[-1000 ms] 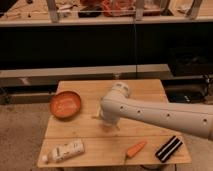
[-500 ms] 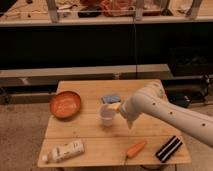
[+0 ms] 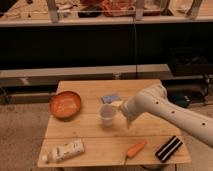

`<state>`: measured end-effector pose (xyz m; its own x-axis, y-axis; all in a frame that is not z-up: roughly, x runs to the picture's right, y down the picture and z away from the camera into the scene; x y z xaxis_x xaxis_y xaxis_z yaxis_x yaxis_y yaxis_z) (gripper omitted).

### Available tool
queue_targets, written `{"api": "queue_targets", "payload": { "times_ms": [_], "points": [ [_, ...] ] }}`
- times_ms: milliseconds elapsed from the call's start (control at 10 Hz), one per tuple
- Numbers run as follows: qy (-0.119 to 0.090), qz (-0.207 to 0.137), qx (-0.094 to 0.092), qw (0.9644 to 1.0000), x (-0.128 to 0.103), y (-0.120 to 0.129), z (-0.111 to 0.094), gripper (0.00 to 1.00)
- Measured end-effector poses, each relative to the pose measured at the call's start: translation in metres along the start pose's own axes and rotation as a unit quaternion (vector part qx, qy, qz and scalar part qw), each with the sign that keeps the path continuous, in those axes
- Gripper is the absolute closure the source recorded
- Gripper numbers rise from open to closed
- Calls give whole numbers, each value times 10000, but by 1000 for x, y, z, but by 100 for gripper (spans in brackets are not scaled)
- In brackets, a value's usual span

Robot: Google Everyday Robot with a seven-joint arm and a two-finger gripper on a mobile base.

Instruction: Pick up the ceramic cup

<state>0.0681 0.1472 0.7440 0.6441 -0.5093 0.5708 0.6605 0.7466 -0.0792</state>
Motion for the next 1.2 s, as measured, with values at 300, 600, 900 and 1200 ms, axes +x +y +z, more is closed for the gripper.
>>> {"api": "queue_targets", "payload": {
  "times_ms": [300, 600, 900, 1200],
  "points": [
    [-16, -42, -118, 9999, 2, -6, 16, 20],
    [-79, -28, -286, 9996, 6, -7, 34, 20],
    [-173, -25, -609, 9980, 7, -2, 62, 20],
    [-253, -108, -884, 9957, 3, 6, 95, 34]
  ]
}}
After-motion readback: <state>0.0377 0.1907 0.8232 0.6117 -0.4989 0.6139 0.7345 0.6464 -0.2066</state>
